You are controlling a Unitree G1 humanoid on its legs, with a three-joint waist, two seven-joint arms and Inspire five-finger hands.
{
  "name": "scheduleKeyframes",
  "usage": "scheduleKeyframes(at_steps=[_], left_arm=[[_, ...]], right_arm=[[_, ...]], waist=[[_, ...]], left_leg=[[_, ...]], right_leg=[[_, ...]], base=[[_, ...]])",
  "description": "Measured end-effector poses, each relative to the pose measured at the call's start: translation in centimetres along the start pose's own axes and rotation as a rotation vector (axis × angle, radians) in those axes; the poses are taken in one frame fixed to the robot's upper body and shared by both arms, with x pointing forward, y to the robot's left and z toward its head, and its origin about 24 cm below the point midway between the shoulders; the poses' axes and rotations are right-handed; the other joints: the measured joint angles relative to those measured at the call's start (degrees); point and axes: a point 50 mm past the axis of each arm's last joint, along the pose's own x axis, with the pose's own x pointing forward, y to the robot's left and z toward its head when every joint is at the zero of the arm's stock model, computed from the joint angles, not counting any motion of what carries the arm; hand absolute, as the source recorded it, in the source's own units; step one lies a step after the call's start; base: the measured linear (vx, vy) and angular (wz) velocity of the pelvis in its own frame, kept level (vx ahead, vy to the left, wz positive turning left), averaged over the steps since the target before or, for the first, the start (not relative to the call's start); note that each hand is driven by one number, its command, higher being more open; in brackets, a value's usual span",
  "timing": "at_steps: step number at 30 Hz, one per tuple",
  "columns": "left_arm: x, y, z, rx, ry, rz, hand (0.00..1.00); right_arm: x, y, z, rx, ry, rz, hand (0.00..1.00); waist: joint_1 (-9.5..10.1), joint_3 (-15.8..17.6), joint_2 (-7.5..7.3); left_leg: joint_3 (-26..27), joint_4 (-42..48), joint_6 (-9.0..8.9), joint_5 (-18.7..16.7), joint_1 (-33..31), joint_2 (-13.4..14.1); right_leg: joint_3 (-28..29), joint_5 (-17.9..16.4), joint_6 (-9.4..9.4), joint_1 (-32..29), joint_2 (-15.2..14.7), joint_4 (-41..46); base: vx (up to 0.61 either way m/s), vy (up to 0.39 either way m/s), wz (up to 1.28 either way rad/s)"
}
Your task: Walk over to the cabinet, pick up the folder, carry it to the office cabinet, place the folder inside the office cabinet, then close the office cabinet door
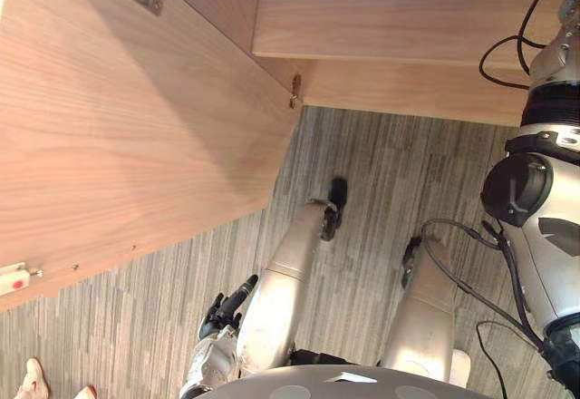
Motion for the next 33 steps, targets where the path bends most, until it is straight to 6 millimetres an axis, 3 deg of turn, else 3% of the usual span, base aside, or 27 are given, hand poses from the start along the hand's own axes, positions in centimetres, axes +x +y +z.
scheduleKeyframes(at_steps=[6, 18, 19, 33], left_arm=[[0.0, 0.1, 0.2, 0.027, -0.004, -0.006, 1.0], [-0.5, 1.7, -0.5, 0.036, 0.02, 0.033, 1.0], [-0.5, 1.7, -0.5, 0.036, 0.021, 0.033, 1.0], [-0.6, 2.2, -0.3, 0.054, 0.021, 0.025, 1.0]], right_arm=[[0.2, -0.2, -0.3, -0.081, 0.024, -0.004, 0.0], [0.4, 0.2, 0.6, -0.08, -0.005, 0.008, 0.0], [0.5, 0.3, 0.9, -0.077, -0.016, 0.01, 1.0], [0.5, 1.1, 1.2, -0.104, -0.029, 0.088, 1.0]], waist=[[0.09, 0.4, -0.49], [0.37, 0.8, -1.1], [0.46, 0.8, -1.1], [0.45, 0.8, -1.05]], left_leg=[[0.1, 4.3, 0.28, -0.4, -3.0, -0.4], [-0.1, 5.6, 0.66, 0.0, -4.5, -1.9], [-0.1, 5.6, 0.71, 0.1, -4.7, -2.1], [0.3, 6.3, 0.17, -0.1, -4.9, -2.3]], right_leg=[[-1.5, -1.3, 0.18, -2.8, -2.2, 5.3], [-2.7, -2.4, 0.11, -3.7, -4.5, 7.6], [-2.7, -2.5, 0.04, -3.8, -4.8, 8.0], [-2.1, -3.0, 0.08, -4.4, -5.2, 9.5]], base=[[-0.07, -0.026, 0.07], [-0.02, -0.004, 0.08], [-0.03, 0.001, 0.13], [-0.02, 0.006, 0.01]])
